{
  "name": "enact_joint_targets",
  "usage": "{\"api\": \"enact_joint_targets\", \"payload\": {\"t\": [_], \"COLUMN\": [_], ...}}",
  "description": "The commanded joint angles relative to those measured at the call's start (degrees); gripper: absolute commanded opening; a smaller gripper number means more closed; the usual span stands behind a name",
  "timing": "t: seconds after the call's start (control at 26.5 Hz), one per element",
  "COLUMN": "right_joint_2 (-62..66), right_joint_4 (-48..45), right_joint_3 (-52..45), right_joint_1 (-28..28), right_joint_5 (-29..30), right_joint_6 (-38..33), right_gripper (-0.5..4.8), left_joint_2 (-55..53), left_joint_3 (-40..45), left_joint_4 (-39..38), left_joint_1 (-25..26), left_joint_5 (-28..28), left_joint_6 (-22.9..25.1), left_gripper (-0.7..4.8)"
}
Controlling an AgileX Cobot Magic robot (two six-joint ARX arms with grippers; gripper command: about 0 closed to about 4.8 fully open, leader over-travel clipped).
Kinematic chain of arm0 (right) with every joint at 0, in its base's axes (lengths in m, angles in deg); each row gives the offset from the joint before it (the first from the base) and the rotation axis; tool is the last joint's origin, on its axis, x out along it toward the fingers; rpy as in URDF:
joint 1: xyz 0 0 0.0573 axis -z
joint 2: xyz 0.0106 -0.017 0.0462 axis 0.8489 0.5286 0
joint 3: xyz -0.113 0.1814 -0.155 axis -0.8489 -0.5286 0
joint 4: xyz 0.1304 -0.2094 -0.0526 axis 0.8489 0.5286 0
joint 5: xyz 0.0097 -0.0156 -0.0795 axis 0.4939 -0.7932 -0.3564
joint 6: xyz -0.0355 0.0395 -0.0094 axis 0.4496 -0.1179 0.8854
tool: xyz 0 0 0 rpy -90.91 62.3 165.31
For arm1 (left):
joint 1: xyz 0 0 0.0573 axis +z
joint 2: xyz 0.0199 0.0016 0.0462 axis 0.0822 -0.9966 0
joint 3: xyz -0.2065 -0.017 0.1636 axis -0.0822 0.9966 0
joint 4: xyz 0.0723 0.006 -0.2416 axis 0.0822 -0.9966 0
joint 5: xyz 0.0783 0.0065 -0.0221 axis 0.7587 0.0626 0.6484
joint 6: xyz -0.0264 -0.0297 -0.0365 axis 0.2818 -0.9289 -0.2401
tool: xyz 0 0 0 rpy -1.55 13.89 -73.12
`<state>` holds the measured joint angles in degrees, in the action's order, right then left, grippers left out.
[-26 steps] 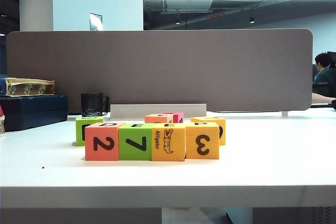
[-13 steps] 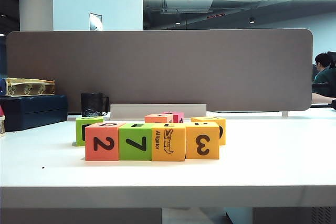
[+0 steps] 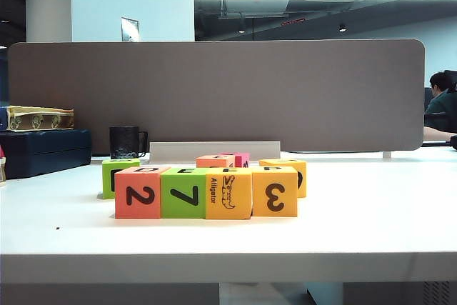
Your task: Select the appropriate blocks from the scattered letter blocks on the table and arrange them in a row to spell out "DEEP".
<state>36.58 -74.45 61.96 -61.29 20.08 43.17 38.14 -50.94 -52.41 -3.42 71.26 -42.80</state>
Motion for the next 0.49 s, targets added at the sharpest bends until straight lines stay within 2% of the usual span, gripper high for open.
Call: {"api": "enact_joint_targets", "payload": {"t": [0.04, 0.11, 0.34, 0.49], "right_joint_2": [-0.70, -0.70, -0.70, -0.70], "right_joint_4": [-0.39, -0.39, -0.37, -0.46], "right_joint_3": [-0.15, -0.15, -0.15, -0.15], "right_joint_1": [0.00, 0.00, 0.00, -0.02], "right_joint_5": [-0.22, -0.20, -0.22, -0.22], "right_joint_6": [-0.02, -0.02, 0.00, -0.02], "right_gripper": [0.00, 0.00, 0.00, 0.00], "left_joint_2": [-0.02, -0.02, -0.04, -0.02], "left_joint_3": [0.13, 0.15, 1.53, 1.57], "left_joint_4": [7.80, 8.85, 3.54, 3.87], "left_joint_1": [0.09, 0.09, 0.04, 0.04], "left_joint_5": [1.88, 1.64, 0.98, 1.16], "left_joint_6": [4.81, 4.26, -0.85, -0.76], "left_gripper": [0.80, 0.80, 0.80, 0.80]}}
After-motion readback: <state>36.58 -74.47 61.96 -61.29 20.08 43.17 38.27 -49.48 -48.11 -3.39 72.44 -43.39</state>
